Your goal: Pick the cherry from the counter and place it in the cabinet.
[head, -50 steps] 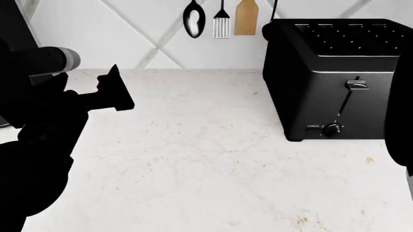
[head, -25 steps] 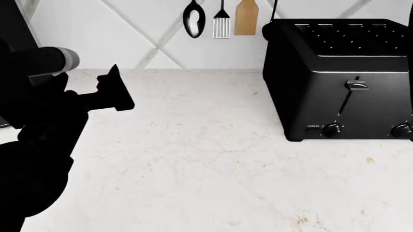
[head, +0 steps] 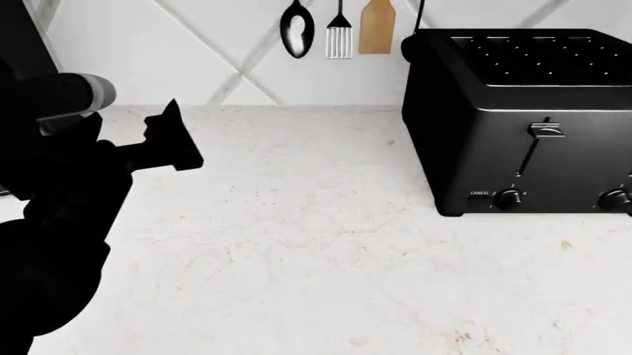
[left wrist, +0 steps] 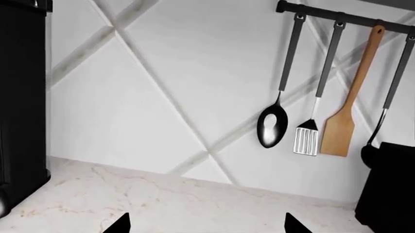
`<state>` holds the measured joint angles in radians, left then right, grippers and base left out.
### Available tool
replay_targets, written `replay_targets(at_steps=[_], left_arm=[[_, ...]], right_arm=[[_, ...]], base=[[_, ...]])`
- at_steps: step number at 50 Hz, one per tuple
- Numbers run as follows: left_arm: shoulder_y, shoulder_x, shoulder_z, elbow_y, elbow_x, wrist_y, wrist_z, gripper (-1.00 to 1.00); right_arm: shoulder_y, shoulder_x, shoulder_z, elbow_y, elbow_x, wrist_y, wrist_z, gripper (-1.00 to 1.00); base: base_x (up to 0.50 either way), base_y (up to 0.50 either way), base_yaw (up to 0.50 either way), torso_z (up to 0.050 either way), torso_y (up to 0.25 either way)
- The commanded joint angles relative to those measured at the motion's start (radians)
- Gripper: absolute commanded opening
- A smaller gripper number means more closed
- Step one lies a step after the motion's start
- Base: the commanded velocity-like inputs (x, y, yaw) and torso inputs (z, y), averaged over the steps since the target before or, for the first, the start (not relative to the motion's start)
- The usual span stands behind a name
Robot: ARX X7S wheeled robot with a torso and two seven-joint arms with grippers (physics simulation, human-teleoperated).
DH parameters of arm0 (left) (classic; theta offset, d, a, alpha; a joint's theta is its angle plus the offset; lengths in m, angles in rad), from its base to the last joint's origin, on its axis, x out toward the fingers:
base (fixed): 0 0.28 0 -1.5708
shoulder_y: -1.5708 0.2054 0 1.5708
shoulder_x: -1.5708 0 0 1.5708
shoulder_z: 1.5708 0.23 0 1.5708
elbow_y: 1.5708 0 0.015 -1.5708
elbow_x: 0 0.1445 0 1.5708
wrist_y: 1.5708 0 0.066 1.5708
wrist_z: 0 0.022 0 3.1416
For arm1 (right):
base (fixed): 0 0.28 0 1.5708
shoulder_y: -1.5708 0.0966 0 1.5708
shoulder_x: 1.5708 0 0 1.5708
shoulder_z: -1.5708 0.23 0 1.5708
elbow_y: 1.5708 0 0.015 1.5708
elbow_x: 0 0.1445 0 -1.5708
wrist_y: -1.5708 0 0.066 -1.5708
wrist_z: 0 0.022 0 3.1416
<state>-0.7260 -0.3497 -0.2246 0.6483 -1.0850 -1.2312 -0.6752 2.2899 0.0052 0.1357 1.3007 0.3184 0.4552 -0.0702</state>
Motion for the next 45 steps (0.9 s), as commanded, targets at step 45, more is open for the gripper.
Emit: replay_targets(at_steps=[45], left_arm=[[0.035,-0.006,-0.011,0.001,-0.043,0.051,-0.021,1.0]], right_arm=[[0.02,-0.005,-0.087,0.008,-0.044,0.236,0.231,-1.0]], base=[[0.0,0.0,0.0,0.0,0.0]])
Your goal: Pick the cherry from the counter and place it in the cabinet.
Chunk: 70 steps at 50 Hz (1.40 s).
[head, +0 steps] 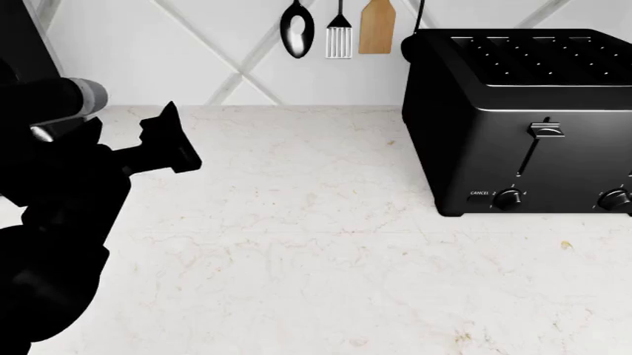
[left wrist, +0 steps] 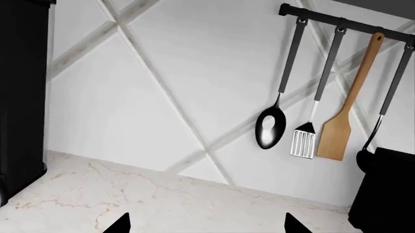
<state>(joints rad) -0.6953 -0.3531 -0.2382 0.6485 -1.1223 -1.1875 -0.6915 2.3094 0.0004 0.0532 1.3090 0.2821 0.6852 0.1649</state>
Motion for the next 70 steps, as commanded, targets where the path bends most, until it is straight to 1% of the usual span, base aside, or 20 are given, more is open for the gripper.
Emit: replay_targets(at_steps=[1,33,34,35,36,43,47,57,61,70], left_arm=[[0.005,-0.003,0.004,0.0,-0.005,0.008,-0.004,1.0],[0.004,-0.015,0.016,-0.01,-0.013,0.03,-0.012,1.0],[0.004,-0.015,0.016,-0.01,-0.014,0.03,-0.012,1.0],[0.003,-0.015,0.018,-0.012,-0.013,0.031,-0.011,1.0],[0.003,-0.016,0.019,-0.013,-0.012,0.032,-0.011,1.0],[0.008,-0.018,0.019,-0.009,-0.02,0.035,-0.014,1.0],[0.012,-0.02,0.016,-0.003,-0.027,0.034,-0.019,1.0],[0.015,-0.021,0.026,-0.008,-0.021,0.045,-0.015,1.0],[0.015,-0.022,0.028,-0.008,-0.022,0.047,-0.017,1.0],[0.017,-0.026,0.032,-0.009,-0.025,0.052,-0.019,1.0]], right_arm=[[0.0,0.0,-0.004,0.0,-0.008,0.006,-0.004,1.0],[0.0,0.0,-0.004,0.0,-0.008,0.006,-0.004,1.0],[-0.028,0.0,-0.154,0.0,0.142,-0.111,0.02,1.0],[-0.015,0.0,-0.304,0.0,0.292,-0.123,0.008,1.0],[-0.007,0.0,-0.417,0.0,0.324,-0.135,-0.003,1.0],[0.043,0.0,-0.46,0.0,0.377,-0.185,-0.064,1.0],[0.038,0.0,-0.493,0.0,0.422,-0.237,-0.092,1.0],[0.022,0.0,-0.496,0.0,0.458,-0.339,-0.153,1.0],[0.02,0.0,-0.492,0.0,0.452,-0.363,-0.176,1.0],[0.021,0.0,-0.564,0.0,0.508,-0.387,-0.267,1.0]], base=[[0.0,0.0,0.0,0.0,0.0],[0.0,0.0,0.0,0.0,0.0],[0.0,0.0,0.0,0.0,0.0],[0.0,0.0,0.0,0.0,0.0],[0.0,0.0,0.0,0.0,0.0],[0.0,0.0,0.0,0.0,0.0],[0.0,0.0,0.0,0.0,0.0],[0.0,0.0,0.0,0.0,0.0],[0.0,0.0,0.0,0.0,0.0],[0.0,0.0,0.0,0.0,0.0]])
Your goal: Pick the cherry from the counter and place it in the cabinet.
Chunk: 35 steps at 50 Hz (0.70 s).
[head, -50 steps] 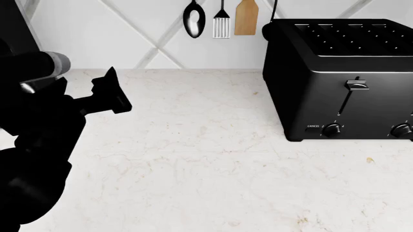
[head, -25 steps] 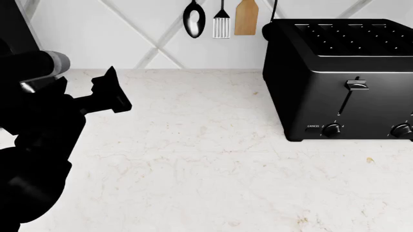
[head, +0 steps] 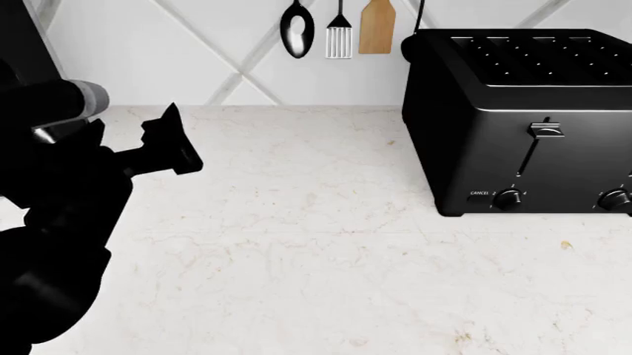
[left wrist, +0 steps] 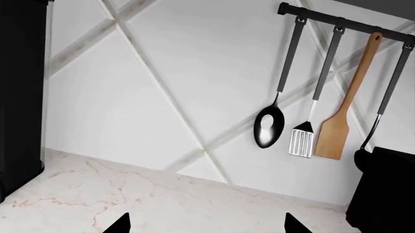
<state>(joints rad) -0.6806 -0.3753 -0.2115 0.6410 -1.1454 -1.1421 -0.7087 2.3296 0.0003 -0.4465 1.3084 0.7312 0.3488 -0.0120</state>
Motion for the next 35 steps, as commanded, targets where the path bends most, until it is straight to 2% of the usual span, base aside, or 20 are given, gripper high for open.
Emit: replay_targets(at_steps=[1,8,12,15,26,35], left_arm=[[0.001,-0.003,0.007,-0.004,0.001,0.008,0.0,1.0],[0.005,-0.007,0.002,0.001,-0.009,0.01,-0.007,1.0],[0.008,-0.009,-0.001,0.004,-0.016,0.011,-0.011,1.0],[0.007,-0.01,0.002,0.003,-0.015,0.014,-0.01,1.0],[0.005,-0.011,0.015,-0.005,-0.004,0.027,-0.003,1.0],[0.011,-0.014,0.021,-0.004,-0.002,0.034,-0.001,1.0]], right_arm=[[0.005,0.0,-0.064,0.0,0.065,-0.044,-0.105,1.0],[0.025,0.02,0.059,-0.078,0.009,0.034,-0.16,1.0],[-0.096,0.099,0.084,-0.427,0.082,0.168,-0.065,1.0],[-0.154,0.133,0.096,-0.587,0.128,0.235,-0.029,1.0],[-0.178,0.139,0.125,-0.574,0.255,0.398,-0.104,1.0],[-0.294,0.173,0.084,-0.773,0.331,0.564,-0.08,1.0]], base=[[0.0,0.0,0.0,0.0,0.0],[0.0,0.0,0.0,0.0,0.0],[0.0,0.0,0.0,0.0,0.0],[0.0,0.0,0.0,0.0,0.0],[0.0,0.0,0.0,0.0,0.0],[0.0,0.0,0.0,0.0,0.0]])
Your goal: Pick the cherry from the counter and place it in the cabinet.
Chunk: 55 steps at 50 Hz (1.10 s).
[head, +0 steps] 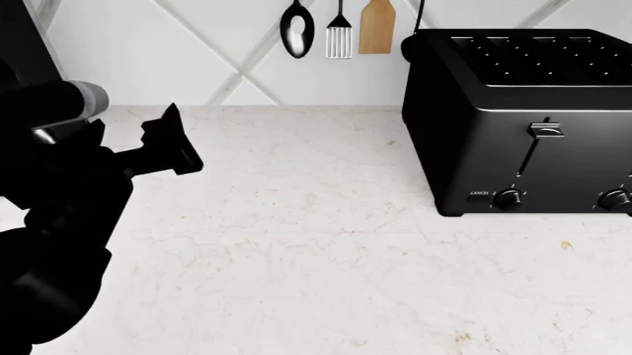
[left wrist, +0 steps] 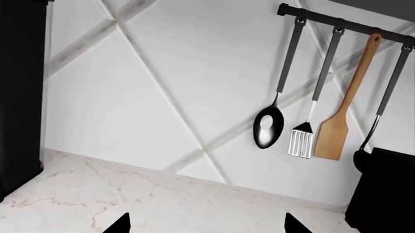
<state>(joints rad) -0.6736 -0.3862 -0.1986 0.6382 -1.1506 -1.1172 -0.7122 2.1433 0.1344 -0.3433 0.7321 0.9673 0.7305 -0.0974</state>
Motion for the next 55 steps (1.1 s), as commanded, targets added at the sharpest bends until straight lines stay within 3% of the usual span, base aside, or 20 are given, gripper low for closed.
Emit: replay_targets(at_steps=[1,13,27,41,48,55], left_arm=[[0.006,-0.003,0.008,0.0,0.002,0.009,0.002,1.0],[0.009,-0.008,0.012,0.002,-0.004,0.012,-0.003,1.0],[0.003,-0.015,0.022,-0.006,0.005,0.022,-0.003,1.0],[0.004,-0.02,0.029,-0.005,-0.001,0.025,-0.008,1.0],[0.003,-0.022,0.035,-0.005,0.0,0.029,-0.007,1.0],[-0.004,-0.031,0.042,-0.002,0.0,0.03,-0.001,1.0]], right_arm=[[-0.124,0.044,-0.029,-0.225,0.099,0.198,0.007,1.0],[-0.254,0.108,-0.12,-0.465,0.218,0.44,0.036,1.0],[-0.338,0.089,-0.221,-0.361,0.245,0.595,0.083,1.0],[-0.48,0.083,-0.211,-0.279,0.363,0.764,0.264,1.0],[-0.555,0.097,-0.146,-0.291,0.472,0.805,0.439,1.0],[-0.627,0.138,-0.121,-0.403,0.453,0.691,0.448,1.0]], base=[[0.0,0.0,0.0,0.0,0.0],[0.0,0.0,0.0,0.0,0.0],[0.0,0.0,0.0,0.0,0.0],[0.0,0.0,0.0,0.0,0.0],[0.0,0.0,0.0,0.0,0.0],[0.0,0.0,0.0,0.0,0.0]])
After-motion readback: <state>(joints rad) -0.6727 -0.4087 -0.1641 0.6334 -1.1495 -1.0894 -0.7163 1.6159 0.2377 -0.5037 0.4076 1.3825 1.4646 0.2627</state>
